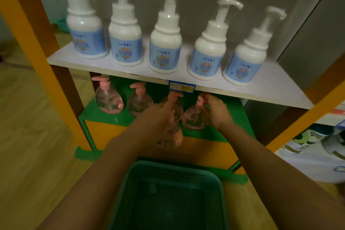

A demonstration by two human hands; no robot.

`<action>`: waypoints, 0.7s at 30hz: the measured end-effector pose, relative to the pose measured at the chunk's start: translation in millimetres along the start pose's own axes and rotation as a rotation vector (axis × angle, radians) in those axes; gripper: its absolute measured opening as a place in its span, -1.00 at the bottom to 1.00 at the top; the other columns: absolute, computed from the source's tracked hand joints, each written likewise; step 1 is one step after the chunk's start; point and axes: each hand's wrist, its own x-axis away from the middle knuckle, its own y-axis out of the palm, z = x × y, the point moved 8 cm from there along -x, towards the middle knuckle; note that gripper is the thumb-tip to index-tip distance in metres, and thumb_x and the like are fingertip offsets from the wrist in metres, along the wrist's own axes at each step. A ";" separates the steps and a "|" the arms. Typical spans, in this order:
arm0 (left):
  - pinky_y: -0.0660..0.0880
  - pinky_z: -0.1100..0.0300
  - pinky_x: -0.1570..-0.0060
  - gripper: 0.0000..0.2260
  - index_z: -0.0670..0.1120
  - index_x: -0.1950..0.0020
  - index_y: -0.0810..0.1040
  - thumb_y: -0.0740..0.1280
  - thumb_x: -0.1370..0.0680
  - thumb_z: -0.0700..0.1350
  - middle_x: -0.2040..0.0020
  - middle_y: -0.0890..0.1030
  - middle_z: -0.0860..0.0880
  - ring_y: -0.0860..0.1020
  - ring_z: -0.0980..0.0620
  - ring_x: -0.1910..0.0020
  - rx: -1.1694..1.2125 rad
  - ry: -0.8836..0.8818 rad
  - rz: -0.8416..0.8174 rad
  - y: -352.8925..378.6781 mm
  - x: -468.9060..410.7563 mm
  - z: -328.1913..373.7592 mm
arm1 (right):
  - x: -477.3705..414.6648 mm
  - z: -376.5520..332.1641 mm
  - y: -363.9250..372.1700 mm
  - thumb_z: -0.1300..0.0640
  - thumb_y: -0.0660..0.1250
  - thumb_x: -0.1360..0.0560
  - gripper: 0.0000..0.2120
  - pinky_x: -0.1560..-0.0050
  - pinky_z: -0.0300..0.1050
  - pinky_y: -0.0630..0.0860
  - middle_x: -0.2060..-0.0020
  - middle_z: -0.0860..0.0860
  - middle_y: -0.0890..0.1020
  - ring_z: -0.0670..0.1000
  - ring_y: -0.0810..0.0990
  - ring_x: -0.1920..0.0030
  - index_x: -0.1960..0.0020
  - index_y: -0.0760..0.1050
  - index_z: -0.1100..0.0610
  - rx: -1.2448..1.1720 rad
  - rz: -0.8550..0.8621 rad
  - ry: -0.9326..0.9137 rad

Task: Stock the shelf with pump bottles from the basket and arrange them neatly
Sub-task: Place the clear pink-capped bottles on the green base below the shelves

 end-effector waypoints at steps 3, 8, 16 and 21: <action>0.32 0.14 0.15 -0.62 -0.17 -0.34 0.24 0.20 -0.53 -0.27 0.06 0.46 -0.08 0.44 -0.04 0.09 0.022 0.025 0.045 -5.8 -2.1 0.0 | -10.6 7.5 3.3 0.18 0.22 -0.51 -0.76 -0.16 0.15 0.49 -0.12 0.19 0.58 0.24 0.55 -0.11 -0.17 0.42 0.07 0.009 -0.002 0.034; 0.40 -0.02 0.03 -0.77 -0.14 -0.19 0.36 0.18 -0.54 -0.19 -0.04 0.52 -0.15 0.40 -0.12 -0.02 -0.028 0.034 0.103 -16.9 0.7 -1.4 | -6.6 9.7 5.0 0.22 0.21 -0.52 -0.69 -0.24 0.08 0.42 -0.22 0.21 0.50 0.23 0.47 -0.20 -0.27 0.38 0.13 0.026 -0.015 0.053; 0.50 -0.10 -0.01 -0.76 -0.10 -0.18 0.36 0.24 -0.53 -0.13 -0.05 0.55 -0.08 0.53 -0.06 -0.01 0.150 0.065 0.045 -13.7 -2.7 24.2 | 72.5 -27.6 -37.3 0.51 0.25 -0.32 -0.50 -0.07 -0.43 0.44 -0.11 0.02 0.56 -0.20 0.52 -0.08 -0.20 0.45 0.17 -0.385 -0.046 -0.154; 0.52 0.16 -0.04 -0.78 -0.10 -0.15 0.39 0.26 -0.52 -0.14 -0.05 0.57 -0.01 0.55 0.01 -0.04 0.268 0.106 0.043 -1.7 -9.5 57.4 | 113.2 -19.8 -26.2 0.21 0.46 -0.35 -0.50 -0.08 -0.19 0.53 -0.01 -0.22 0.51 -0.18 0.53 -0.03 -0.22 0.37 -0.04 -0.495 -0.221 -0.106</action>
